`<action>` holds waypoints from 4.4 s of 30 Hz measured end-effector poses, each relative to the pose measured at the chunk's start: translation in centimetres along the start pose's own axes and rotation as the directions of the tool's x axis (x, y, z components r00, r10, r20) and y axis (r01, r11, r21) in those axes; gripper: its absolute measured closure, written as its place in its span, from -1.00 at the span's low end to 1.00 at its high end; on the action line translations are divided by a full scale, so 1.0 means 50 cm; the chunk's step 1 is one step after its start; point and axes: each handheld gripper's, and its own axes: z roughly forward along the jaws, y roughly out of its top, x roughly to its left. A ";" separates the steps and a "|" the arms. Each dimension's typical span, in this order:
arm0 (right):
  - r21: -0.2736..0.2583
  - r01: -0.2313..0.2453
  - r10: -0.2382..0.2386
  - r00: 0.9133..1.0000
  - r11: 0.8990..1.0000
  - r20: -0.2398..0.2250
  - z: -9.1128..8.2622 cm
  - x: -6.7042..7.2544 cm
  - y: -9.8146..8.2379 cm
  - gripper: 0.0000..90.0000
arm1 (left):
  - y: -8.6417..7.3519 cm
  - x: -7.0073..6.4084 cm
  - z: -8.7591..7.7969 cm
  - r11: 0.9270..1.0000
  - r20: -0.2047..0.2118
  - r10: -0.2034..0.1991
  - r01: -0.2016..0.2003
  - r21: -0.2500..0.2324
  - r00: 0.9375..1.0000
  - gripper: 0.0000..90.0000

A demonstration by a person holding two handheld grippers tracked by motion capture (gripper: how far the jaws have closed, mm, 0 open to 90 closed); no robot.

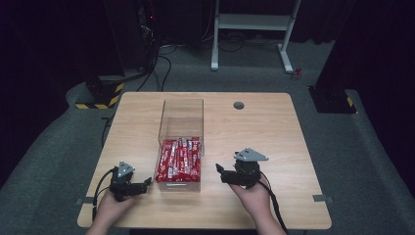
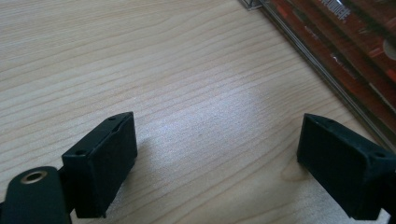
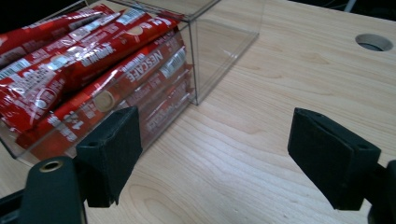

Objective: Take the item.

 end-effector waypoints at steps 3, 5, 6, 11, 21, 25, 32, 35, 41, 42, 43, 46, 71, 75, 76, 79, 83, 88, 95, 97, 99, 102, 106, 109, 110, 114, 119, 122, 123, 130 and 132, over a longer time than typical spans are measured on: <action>-0.002 0.002 -0.002 1.000 1.000 -0.010 0.003 0.004 0.005 -0.62 | 0.000 0.000 0.000 1.000 0.000 0.000 0.000 0.000 1.000 -0.73; 0.000 0.006 -0.006 1.000 1.000 -0.013 0.006 0.008 0.008 -0.62 | 0.000 0.000 0.000 1.000 0.000 0.000 0.000 0.000 1.000 -0.73; -0.001 0.007 -0.007 1.000 1.000 -0.015 0.007 0.011 0.009 -0.61 | 0.000 0.000 0.000 1.000 0.000 0.000 0.000 0.000 1.000 -0.73; -0.007 0.023 -0.023 1.000 1.000 -0.014 0.012 0.022 0.016 -0.61 | 0.000 0.000 0.000 1.000 0.000 0.000 0.000 0.000 1.000 -0.73; -0.024 0.031 -0.032 0.999 0.999 -0.018 0.016 0.041 0.034 -0.63 | 0.000 0.000 0.000 1.000 0.000 0.000 0.000 0.000 1.000 -0.73; -0.020 0.033 -0.034 0.999 0.999 -0.024 0.019 0.048 0.038 -0.60 | 0.000 0.000 0.000 1.000 0.000 0.000 0.000 0.000 1.000 -0.73; -0.026 0.043 -0.044 0.998 0.999 -0.047 0.026 0.059 0.043 -0.49 | 0.000 0.000 0.000 1.000 0.000 0.000 0.000 0.000 1.000 -0.73; -0.034 0.046 -0.047 0.998 0.998 -0.051 0.027 0.064 0.047 -0.49 | 0.000 0.000 0.000 1.000 0.000 0.002 -0.002 0.001 1.000 -0.73; -0.047 0.042 -0.044 0.998 0.998 -0.053 0.027 0.073 0.053 -0.50 | 0.000 0.000 0.000 1.000 0.000 0.002 -0.002 0.001 1.000 -0.73; -0.049 0.050 -0.052 0.997 0.998 -0.050 0.028 0.074 0.053 -0.50 | 0.000 0.000 0.000 1.000 0.000 0.000 0.000 0.000 1.000 -0.73; -0.051 0.052 -0.054 0.997 0.997 -0.050 0.029 0.076 0.054 -0.50 | 0.000 0.000 0.000 1.000 0.000 0.000 0.000 0.000 1.000 -0.73; -0.061 0.048 -0.051 0.997 0.997 -0.056 0.029 0.080 0.055 -0.48 | 0.000 0.000 0.000 1.000 0.000 0.000 0.000 0.000 1.000 -0.73; -0.038 0.055 -0.059 0.992 0.998 -0.112 0.062 0.134 0.069 -0.24 | 0.000 0.000 0.000 1.000 0.000 0.000 0.000 0.000 1.000 -0.73; -0.029 0.054 -0.057 0.993 0.998 -0.106 0.067 0.141 0.064 0.04 | 0.000 0.000 0.000 1.000 0.000 0.000 0.000 0.000 1.000 -0.73; -0.029 0.057 -0.060 0.992 0.998 -0.107 0.067 0.143 0.064 0.11 | 0.000 0.000 0.000 1.000 0.000 0.000 0.000 0.000 1.000 -0.73; -0.034 0.072 -0.075 0.991 0.997 -0.112 0.067 0.145 0.062 0.20 | 0.000 0.000 0.000 1.000 0.000 0.000 0.000 0.000 1.000 -0.73; -0.028 0.082 -0.084 0.989 0.996 -0.123 0.069 0.150 0.060 0.43 | 0.000 0.000 0.000 1.000 0.000 0.002 -0.002 0.001 1.000 -0.73; -0.024 0.081 -0.083 0.990 0.996 -0.115 0.072 0.150 0.056 0.52 | 0.000 0.000 0.000 1.000 0.000 0.000 0.000 0.000 1.000 -0.73; -0.024 0.072 -0.074 0.991 0.997 -0.109 0.074 0.150 0.048 0.63 | 0.000 0.000 0.000 1.000 0.000 0.000 0.000 0.000 1.000 -0.73; -0.024 0.069 -0.071 0.992 0.997 -0.108 0.075 0.151 0.047 0.67 | 0.000 0.000 0.000 1.000 0.000 0.000 0.000 0.000 1.000 -0.73; -0.025 0.064 -0.066 0.992 0.998 -0.106 0.075 0.152 0.046 0.72 | 0.000 0.000 0.000 1.000 0.000 0.000 0.000 0.000 1.000 -0.73; -0.025 0.064 -0.066 0.992 0.998 -0.105 0.075 0.152 0.046 0.76 | 0.000 0.000 0.000 1.000 0.000 0.000 0.000 0.000 1.000 -0.73; -0.023 0.063 -0.065 0.993 0.998 -0.099 0.075 0.152 0.044 0.85 | 0.000 0.000 0.000 1.000 0.000 0.000 0.000 0.000 1.000 -0.73; -0.027 0.061 -0.063 0.993 0.998 -0.097 0.075 0.152 0.044 0.91 | 0.000 0.000 0.000 1.000 0.000 0.000 0.000 0.000 1.000 -0.73; -0.028 0.057 -0.060 0.994 0.998 -0.097 0.075 0.152 0.043 0.92 | 0.000 0.000 0.000 1.000 0.000 0.000 0.000 0.000 1.000 -0.73; -0.032 0.052 -0.055 0.993 0.998 -0.100 0.074 0.151 0.042 0.95 | 0.000 0.000 0.000 1.000 0.000 0.002 -0.002 0.001 1.000 -0.73; -0.043 0.054 -0.058 0.994 0.998 -0.093 0.070 0.151 0.041 0.98 | 0.000 0.000 0.000 1.000 0.000 -0.001 0.001 0.000 1.000 -0.73; -0.048 0.054 -0.058 0.994 0.997 -0.094 0.065 0.153 0.038 0.99 | 0.000 0.000 0.000 1.000 0.000 0.001 -0.001 0.001 1.000 -0.73; -0.048 0.054 -0.058 0.994 0.997 -0.094 0.065 0.153 0.038 0.99 | 0.000 0.000 0.000 1.000 0.000 0.001 -0.001 0.001 1.000 -0.73; -0.062 0.051 -0.057 0.994 0.997 -0.097 0.051 0.156 0.031 0.99 | 0.000 0.000 0.000 1.000 0.000 0.000 0.000 0.000 1.000 -0.73; -0.063 0.043 -0.050 0.994 0.997 -0.101 0.048 0.156 0.030 0.99 | 0.000 0.000 0.000 1.000 0.000 0.000 0.000 0.000 1.000 -0.73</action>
